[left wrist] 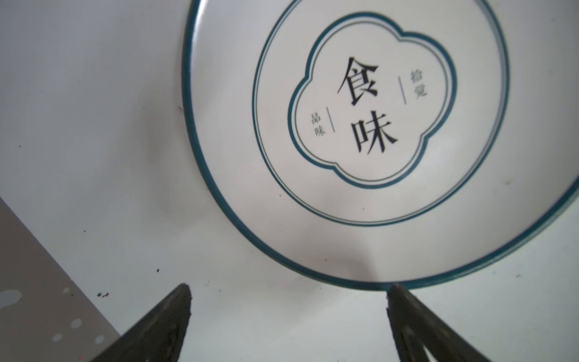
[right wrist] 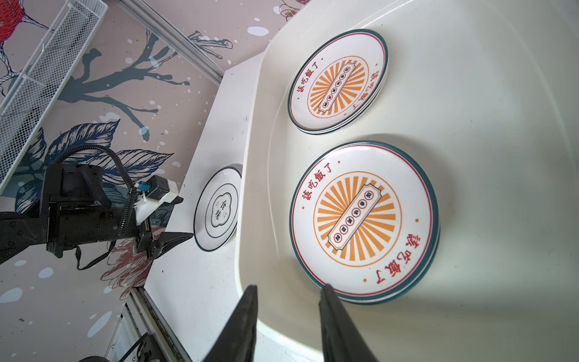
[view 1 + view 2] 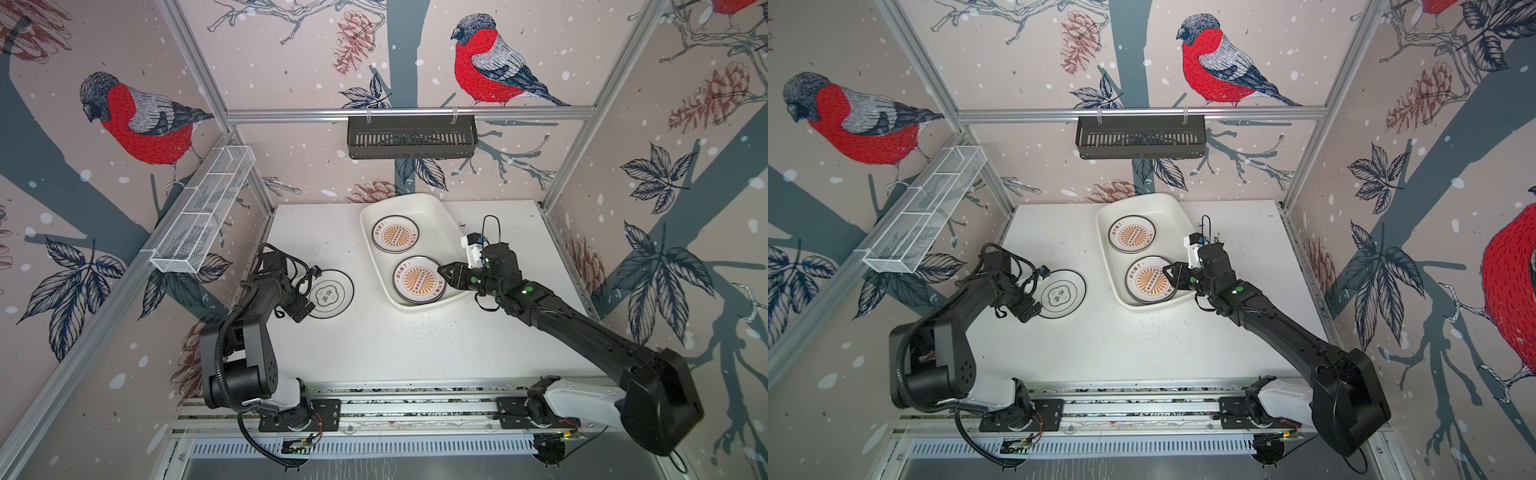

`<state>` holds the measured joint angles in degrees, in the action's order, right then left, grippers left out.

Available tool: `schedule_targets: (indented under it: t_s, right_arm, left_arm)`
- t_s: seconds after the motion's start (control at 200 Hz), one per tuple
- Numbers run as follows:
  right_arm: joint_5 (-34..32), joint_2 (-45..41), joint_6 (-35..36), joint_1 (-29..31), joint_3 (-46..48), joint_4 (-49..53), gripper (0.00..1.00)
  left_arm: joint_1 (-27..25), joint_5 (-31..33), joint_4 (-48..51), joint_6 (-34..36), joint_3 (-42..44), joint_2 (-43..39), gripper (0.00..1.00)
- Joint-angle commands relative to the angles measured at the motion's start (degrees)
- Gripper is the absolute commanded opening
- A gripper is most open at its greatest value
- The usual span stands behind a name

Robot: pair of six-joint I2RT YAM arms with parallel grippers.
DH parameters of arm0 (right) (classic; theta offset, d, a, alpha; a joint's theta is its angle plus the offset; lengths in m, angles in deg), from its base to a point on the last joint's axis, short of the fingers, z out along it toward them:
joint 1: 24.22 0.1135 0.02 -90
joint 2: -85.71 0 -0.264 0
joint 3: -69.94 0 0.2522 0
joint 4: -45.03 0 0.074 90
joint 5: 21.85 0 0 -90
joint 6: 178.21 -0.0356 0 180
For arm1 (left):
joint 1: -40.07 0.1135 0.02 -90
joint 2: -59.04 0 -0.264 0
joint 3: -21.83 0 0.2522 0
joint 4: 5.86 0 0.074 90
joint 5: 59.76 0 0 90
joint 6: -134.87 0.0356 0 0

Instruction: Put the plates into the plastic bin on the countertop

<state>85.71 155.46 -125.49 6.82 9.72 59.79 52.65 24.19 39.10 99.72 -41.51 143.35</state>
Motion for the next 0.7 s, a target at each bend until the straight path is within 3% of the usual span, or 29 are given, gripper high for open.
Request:
schedule_targets:
  t_s: [0.0, 0.16, 0.295, 0.475, 0.695]
  right_arm:
    - [-0.7, -0.7, -0.4, 0.1, 0.3, -0.6, 0.35]
    - [-0.6, -1.7, -0.9, 0.3, 1.6, -0.9, 0.35]
    - [-0.3, -2.3, -1.8, 0.3, 2.8, -2.0, 0.35]
    - [1.1, -3.0, -3.1, 0.9, 4.1, -4.1, 0.35]
    - [1.8, -5.3, -4.1, 2.4, 6.1, -7.1, 0.34]
  left_arm:
    - [-0.1, -2.2, 3.5, -1.8, -0.3, -0.4, 0.97]
    - [-0.1, -3.3, 6.8, -3.0, 0.5, -4.1, 0.97]
    - [-0.1, -5.8, 9.9, -9.1, -2.8, -5.0, 0.97]
    - [-0.1, -12.9, 12.8, -18.8, -10.9, -2.2, 0.96]
    - [0.5, -16.6, 12.0, -27.0, -17.3, 5.3, 0.91]
